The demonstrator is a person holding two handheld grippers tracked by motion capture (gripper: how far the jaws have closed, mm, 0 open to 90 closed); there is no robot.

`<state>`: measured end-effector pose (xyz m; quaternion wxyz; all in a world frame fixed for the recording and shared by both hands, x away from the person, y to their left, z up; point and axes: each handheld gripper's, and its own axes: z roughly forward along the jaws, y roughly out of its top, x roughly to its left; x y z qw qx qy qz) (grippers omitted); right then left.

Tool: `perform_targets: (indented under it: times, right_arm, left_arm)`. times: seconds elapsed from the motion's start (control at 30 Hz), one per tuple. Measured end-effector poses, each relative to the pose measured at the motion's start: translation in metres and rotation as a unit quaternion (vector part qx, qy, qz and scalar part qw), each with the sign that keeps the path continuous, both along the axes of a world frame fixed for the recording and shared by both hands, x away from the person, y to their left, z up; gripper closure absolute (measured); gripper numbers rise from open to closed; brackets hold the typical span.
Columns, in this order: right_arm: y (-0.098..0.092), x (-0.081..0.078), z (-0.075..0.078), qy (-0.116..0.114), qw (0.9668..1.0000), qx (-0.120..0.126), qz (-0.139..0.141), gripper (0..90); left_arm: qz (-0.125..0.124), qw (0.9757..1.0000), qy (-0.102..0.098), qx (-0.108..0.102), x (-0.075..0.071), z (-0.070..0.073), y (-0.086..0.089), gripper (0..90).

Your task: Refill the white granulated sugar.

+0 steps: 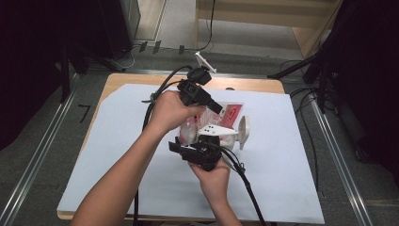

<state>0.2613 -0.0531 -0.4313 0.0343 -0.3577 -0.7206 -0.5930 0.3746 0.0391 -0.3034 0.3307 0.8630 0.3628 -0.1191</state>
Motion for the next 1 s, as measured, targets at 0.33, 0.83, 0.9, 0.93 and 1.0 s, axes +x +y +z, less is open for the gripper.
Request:
perform_targets:
  times: [0.33,0.83,0.9,0.93,1.0]
  right_arm:
    - [0.005,-0.001,-0.011,0.006,0.9998,-0.018,0.01,61.0]
    - [0.009,-0.003,-0.02,0.002,0.9988,-0.047,0.012,59.2]
    - [0.011,-0.003,-0.021,0.002,0.9988,-0.048,0.01,59.1]
    - [0.011,-0.003,-0.021,0.002,0.9988,-0.048,0.01,59.1]
    - [0.015,-0.004,-0.02,-0.002,0.9987,-0.049,0.013,59.1]
  left_arm:
    - [-0.006,0.9999,-0.006,-0.007,-0.011,-0.002,0.013,87.3]
    - [-0.01,0.9993,-0.02,-0.03,-0.024,-0.006,0.034,86.9]
    - [-0.007,0.999,-0.024,-0.038,-0.026,-0.007,0.038,86.9]
    - [-0.007,0.999,-0.024,-0.038,-0.026,-0.007,0.038,86.9]
    - [-0.002,0.9986,-0.031,-0.044,-0.03,-0.006,0.045,86.9]
